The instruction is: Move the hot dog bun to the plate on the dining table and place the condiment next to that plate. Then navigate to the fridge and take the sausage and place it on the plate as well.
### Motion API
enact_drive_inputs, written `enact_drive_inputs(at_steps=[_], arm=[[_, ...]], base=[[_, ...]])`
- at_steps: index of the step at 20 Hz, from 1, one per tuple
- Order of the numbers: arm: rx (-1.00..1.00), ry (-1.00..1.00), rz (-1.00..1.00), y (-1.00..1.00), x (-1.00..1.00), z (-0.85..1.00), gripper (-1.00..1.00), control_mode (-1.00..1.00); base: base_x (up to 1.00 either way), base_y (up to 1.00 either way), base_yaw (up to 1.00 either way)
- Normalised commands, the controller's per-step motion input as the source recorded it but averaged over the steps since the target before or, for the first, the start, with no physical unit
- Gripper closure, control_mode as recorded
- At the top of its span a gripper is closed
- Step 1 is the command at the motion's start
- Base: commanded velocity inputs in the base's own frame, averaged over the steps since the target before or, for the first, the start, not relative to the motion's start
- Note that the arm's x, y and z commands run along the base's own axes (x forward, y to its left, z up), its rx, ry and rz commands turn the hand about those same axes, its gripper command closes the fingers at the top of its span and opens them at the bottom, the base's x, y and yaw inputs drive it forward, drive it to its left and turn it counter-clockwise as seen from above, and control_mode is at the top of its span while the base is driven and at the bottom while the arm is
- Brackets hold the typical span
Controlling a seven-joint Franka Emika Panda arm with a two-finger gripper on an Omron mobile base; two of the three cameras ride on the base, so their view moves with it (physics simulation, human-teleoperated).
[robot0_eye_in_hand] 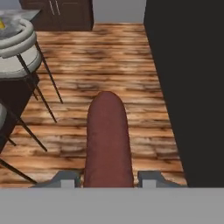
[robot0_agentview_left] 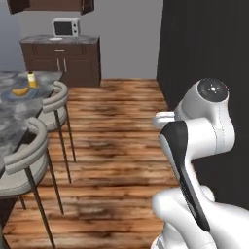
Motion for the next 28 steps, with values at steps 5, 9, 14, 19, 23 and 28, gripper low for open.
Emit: enact_drive_inputs(at_steps=[5, 9, 14, 19, 23, 28], arm=[[0.00, 0.00, 0.00, 0.00, 0.00, 0.00, 1.00, 1.00], [0.00, 0.00, 0.00, 0.00, 0.00, 0.00, 1.00, 1.00], [0.00, 0.00, 0.00, 0.00, 0.00, 0.00, 1.00, 1.00], [0.00, 0.00, 0.00, 0.00, 0.00, 0.00, 1.00, 1.00], [0.00, 0.00, 0.00, 0.00, 0.00, 0.00, 1.00, 1.00], [0.00, 0.00, 0.00, 0.00, 0.00, 0.00, 1.00, 1.00]], base=[[1.00, -0.28, 0.37], [1.00, -0.26, 0.40], [1.00, -0.26, 0.48], [1.00, -0.14, 0.60], [0.99, -0.19, 0.64], [0.88, -0.27, 0.67]])
